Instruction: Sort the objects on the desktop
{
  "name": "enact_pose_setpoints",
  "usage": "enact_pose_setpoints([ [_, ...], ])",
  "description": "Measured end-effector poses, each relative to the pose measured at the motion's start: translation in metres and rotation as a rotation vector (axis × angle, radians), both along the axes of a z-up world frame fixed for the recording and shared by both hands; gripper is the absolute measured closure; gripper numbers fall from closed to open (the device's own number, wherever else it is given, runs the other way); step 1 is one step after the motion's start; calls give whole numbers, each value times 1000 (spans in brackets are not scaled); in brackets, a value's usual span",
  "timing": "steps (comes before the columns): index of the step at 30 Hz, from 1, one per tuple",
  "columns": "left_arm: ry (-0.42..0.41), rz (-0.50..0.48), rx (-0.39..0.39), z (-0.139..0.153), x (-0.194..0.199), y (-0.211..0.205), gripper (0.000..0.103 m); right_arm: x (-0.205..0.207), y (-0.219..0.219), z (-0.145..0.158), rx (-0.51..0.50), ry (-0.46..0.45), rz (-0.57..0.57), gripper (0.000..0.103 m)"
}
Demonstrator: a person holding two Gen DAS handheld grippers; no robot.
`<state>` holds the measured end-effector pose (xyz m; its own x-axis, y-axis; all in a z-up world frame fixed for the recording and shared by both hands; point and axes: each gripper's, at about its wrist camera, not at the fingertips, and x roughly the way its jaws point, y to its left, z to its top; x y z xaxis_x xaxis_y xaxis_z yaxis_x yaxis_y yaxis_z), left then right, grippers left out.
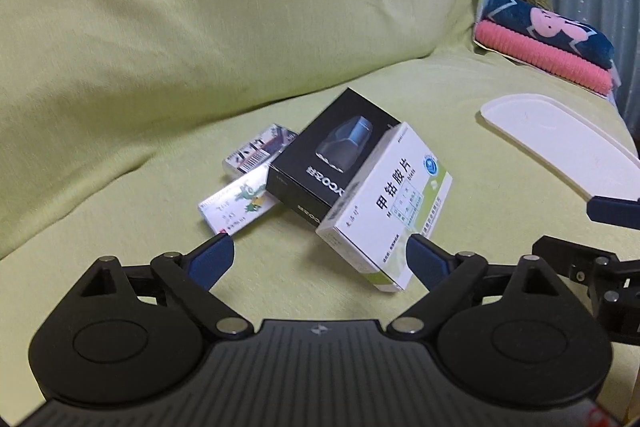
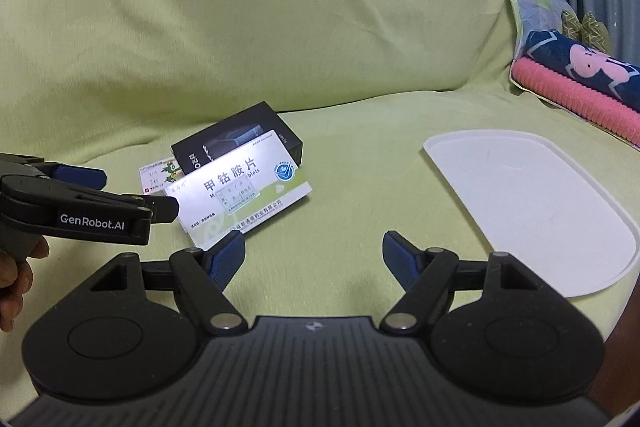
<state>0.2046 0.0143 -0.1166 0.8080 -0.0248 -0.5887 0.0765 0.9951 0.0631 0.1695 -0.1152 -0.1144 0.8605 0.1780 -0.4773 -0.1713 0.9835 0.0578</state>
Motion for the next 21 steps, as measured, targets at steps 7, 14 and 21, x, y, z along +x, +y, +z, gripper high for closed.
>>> enact_pose_setpoints([
  [7, 35, -24, -86, -10, 7, 14, 18, 3, 4, -3, -11, 19, 25, 30],
  [14, 46, -83, -129, -17, 17, 6, 30, 5, 5, -5, -18, 34, 26, 30],
  [21, 52, -96, -168, -22, 25, 6, 43, 5, 2, -6, -20, 45, 17, 30],
])
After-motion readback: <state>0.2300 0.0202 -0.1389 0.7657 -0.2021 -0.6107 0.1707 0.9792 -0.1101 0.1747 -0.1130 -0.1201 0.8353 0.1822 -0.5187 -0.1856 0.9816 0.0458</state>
